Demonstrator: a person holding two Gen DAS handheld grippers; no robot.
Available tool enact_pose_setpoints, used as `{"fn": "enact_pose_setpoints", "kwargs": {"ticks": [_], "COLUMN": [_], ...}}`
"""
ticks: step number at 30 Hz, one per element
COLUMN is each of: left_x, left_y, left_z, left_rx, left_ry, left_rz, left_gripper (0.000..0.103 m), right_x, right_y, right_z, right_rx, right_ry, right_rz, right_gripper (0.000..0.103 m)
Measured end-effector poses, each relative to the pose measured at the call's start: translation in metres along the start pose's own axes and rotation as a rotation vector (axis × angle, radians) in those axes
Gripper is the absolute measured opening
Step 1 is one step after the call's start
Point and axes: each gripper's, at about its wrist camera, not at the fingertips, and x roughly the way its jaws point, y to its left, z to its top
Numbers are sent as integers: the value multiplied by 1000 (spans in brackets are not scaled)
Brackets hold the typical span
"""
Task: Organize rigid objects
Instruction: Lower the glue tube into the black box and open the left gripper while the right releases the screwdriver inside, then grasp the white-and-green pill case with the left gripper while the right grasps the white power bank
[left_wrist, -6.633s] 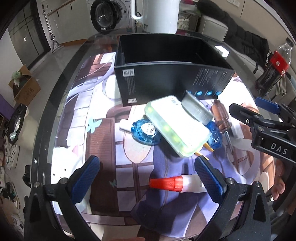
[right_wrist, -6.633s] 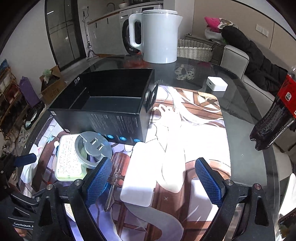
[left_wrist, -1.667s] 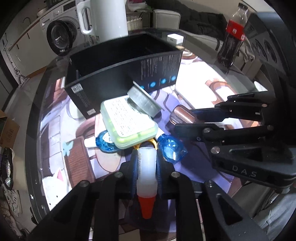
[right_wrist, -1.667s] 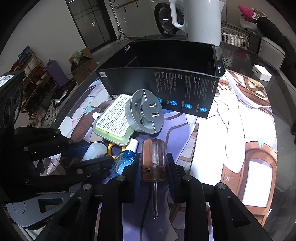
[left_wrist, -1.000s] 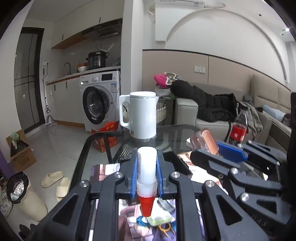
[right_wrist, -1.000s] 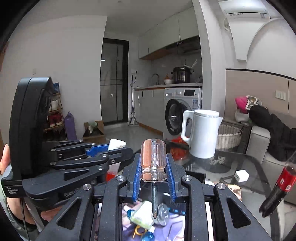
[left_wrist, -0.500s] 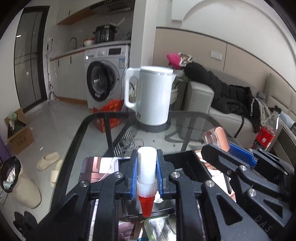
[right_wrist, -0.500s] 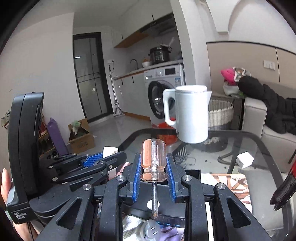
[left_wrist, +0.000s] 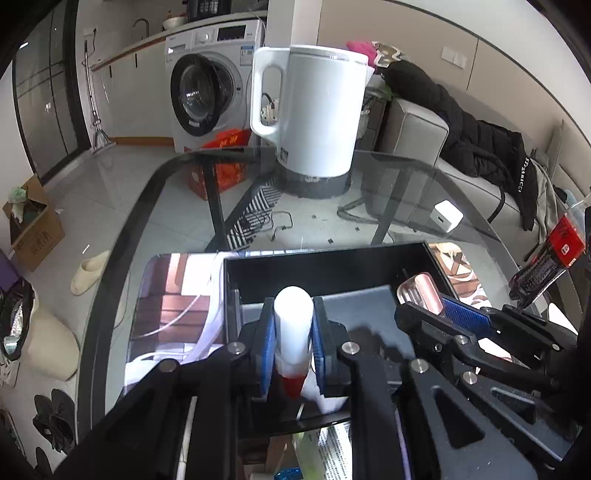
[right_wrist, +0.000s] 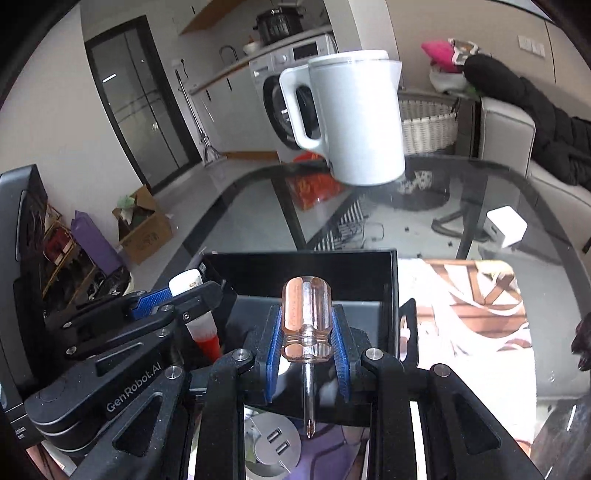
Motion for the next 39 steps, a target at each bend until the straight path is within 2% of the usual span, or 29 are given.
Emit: {"fn": "enact_pose_setpoints", "kwargs": {"ticks": [10,13,15,18,19,20,24,30,39], "left_x": [14,13,9,4,1,-3,-13,-34,-68], "left_y": [0,-1,0,3,5,7,8,2,-4], "left_z": [-2,-4,-3,-3,-3,-3,-3,-9,-20], "left_rx": [-14,-9,-11,-30,-37,-44,-57,-24,15], "left_ry": [72,73,65,38,24,8,-23,-66,-90], "left_rz": [-4,-1,-8,1,6,4,-11,-10,-39], "left_gripper": [16,17,20,37,45,47,48,51,55], "right_x": [14,13,11,6,4,2,-7,-28,-67], "right_y": [0,2,1,3,2,1,-1,1,-2], "right_z": [-5,-6,-6,-6,-6,-6,-7,-8,-16], "right_rx": [19,13,17,26,30,34,36,-1,-46], "right_ry": [82,77,74,65,60,54,27,-17,-55], "right_rz": [16,11,22,20,25,28,34,36,42], "right_gripper": [24,25,25,26,26,27,38,39,40]}}
